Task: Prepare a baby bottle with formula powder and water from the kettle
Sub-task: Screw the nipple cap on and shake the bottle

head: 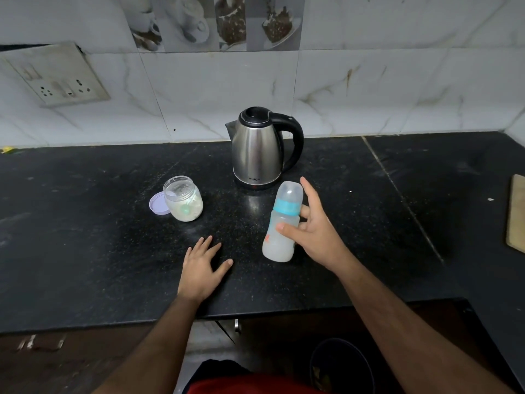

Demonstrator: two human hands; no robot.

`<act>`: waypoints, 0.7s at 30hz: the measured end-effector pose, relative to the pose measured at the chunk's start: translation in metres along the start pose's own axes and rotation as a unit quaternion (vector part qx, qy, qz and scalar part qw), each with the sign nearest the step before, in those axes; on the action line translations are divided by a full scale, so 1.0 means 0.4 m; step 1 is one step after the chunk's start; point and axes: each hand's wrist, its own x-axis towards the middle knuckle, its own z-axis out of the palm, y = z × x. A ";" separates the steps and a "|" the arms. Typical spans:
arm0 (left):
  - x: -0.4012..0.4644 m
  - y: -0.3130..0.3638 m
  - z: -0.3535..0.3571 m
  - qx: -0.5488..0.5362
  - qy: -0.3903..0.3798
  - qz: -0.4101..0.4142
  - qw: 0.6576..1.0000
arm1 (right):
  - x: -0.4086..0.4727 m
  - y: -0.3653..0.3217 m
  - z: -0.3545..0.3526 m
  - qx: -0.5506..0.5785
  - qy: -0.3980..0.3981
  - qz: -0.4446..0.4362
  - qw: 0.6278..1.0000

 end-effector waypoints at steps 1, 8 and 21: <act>0.004 0.010 -0.003 -0.025 0.009 -0.013 1.000 | 0.004 0.003 0.000 0.000 -0.001 0.000 1.000; 0.036 0.122 -0.073 -0.313 -0.024 -0.065 0.947 | 0.035 0.021 0.005 0.034 -0.004 -0.007 0.999; 0.075 0.258 -0.168 -0.465 -0.118 0.032 0.877 | 0.087 0.033 0.026 0.014 -0.022 0.009 1.000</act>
